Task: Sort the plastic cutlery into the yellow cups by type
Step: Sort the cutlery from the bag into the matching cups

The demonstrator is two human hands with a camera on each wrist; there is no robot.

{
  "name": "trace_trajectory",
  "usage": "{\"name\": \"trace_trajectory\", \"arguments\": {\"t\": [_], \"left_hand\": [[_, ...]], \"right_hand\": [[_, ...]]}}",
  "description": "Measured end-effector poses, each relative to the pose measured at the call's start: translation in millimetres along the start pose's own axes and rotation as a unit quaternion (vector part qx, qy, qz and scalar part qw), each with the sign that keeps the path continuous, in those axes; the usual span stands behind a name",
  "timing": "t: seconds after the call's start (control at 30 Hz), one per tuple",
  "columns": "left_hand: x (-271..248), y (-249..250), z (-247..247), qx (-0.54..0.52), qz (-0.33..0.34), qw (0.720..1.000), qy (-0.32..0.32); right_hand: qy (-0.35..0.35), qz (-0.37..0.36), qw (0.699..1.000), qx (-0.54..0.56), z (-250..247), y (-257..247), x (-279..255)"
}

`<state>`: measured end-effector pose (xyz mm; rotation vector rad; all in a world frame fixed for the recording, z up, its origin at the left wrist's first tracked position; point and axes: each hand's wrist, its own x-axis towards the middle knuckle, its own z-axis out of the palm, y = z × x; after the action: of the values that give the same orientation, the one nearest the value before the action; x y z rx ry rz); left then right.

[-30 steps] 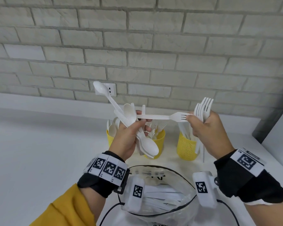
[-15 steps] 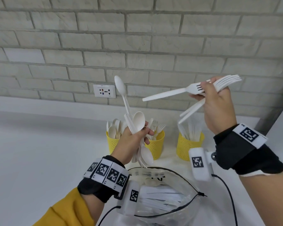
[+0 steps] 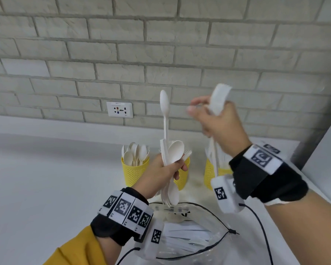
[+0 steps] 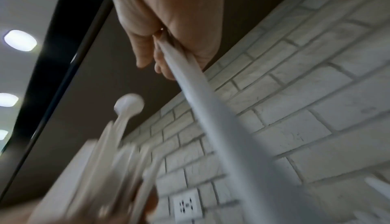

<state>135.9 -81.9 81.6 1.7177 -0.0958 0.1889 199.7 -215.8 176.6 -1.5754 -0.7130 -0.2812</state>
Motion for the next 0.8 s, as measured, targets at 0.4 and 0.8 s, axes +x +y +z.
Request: {"name": "trace_trajectory", "arguments": {"t": [0.4, 0.8], "left_hand": [[3, -10, -6, 0.072, 0.002, 0.997, 0.005], [10, -3, -11, -0.235, 0.019, 0.971, -0.048]], "right_hand": [[0.051, 0.026, 0.988, 0.143, 8, -1, -12], [-0.127, 0.135, 0.981, -0.055, 29, 26, -41]]}}
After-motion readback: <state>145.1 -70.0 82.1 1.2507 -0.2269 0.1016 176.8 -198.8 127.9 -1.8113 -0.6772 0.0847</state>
